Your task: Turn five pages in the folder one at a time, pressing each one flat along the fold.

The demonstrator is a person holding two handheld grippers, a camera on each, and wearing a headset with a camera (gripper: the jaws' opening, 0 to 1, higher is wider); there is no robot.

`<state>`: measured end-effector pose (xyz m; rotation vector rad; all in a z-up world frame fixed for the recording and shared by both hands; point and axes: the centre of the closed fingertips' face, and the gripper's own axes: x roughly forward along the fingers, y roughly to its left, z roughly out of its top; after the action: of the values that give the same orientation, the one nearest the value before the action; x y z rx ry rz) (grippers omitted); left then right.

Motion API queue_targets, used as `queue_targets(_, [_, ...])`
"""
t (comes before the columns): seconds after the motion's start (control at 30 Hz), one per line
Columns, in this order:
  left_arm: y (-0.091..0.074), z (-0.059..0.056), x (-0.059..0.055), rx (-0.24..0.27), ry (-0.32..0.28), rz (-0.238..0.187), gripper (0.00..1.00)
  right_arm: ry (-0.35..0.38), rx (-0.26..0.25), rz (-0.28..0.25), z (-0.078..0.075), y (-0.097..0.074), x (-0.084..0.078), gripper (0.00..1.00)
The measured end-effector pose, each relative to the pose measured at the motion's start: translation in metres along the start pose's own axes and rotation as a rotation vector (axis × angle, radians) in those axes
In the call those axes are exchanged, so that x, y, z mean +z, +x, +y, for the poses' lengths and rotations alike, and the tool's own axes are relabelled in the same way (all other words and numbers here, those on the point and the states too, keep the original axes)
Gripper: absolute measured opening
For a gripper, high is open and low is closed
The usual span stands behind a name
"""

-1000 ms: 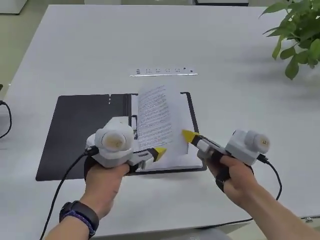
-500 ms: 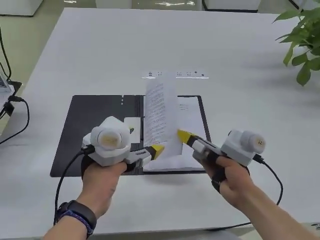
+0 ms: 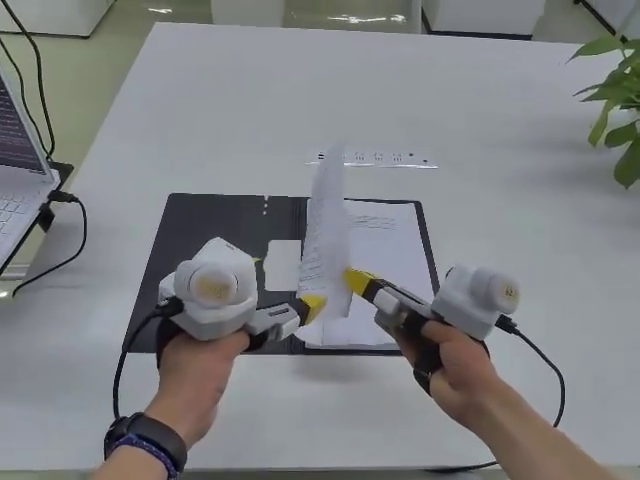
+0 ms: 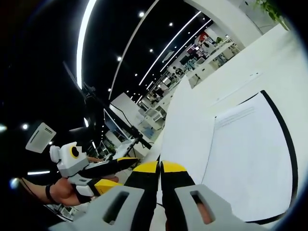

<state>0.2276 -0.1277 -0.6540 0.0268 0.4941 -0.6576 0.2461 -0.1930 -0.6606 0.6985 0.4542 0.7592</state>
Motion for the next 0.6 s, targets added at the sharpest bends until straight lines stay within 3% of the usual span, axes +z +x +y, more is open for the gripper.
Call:
queue_targets(0.27, [-0.019, 0.013, -0.006, 0.028, -0.016, -0.012, 0.64, -0.005, 0.03, 0.031, 0.014, 0.018, -0.007, 0.0])
queue_targets(0.6, [-0.047, 0.049, -0.021, 0.084, -0.028, -0.003, 0.67, 0.004, 0.07, 0.07, 0.031, 0.045, -0.022, 0.0])
